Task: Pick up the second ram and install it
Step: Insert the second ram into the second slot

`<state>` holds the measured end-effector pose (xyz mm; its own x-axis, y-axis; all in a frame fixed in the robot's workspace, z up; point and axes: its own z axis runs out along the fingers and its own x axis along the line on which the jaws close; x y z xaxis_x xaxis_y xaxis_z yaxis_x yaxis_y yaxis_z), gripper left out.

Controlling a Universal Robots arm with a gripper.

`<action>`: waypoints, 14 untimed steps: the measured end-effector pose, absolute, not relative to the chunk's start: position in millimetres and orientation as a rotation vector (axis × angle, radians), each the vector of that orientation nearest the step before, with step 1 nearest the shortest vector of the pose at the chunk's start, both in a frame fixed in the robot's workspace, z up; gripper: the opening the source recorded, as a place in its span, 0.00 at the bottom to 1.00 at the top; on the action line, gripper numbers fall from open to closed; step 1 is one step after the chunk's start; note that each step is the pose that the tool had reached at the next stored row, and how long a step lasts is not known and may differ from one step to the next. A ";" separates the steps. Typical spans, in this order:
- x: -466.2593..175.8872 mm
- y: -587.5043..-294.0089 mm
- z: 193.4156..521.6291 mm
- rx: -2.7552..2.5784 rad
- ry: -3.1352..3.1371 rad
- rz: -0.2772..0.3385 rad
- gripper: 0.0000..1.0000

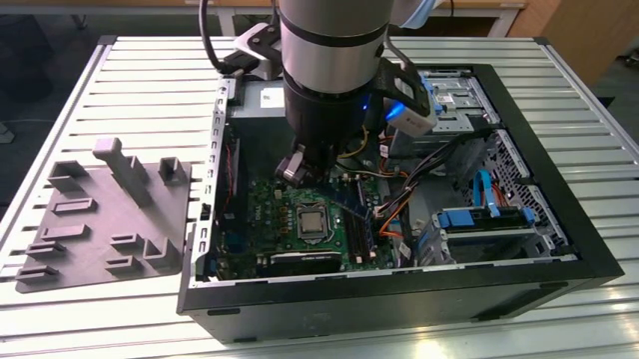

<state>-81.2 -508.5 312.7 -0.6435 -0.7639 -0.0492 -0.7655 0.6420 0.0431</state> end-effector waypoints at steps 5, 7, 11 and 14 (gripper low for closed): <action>-81.2 -508.5 312.7 -1.268 2.843 0.093 0.12; -81.2 -508.5 312.6 -1.250 2.851 0.092 0.12; -81.2 -508.5 312.6 -1.212 2.866 0.092 0.12; -81.2 -508.5 312.6 -1.185 2.876 0.091 0.12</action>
<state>-81.2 -508.5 312.6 -0.7096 -0.7029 -0.0493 -0.7046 0.7083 0.0431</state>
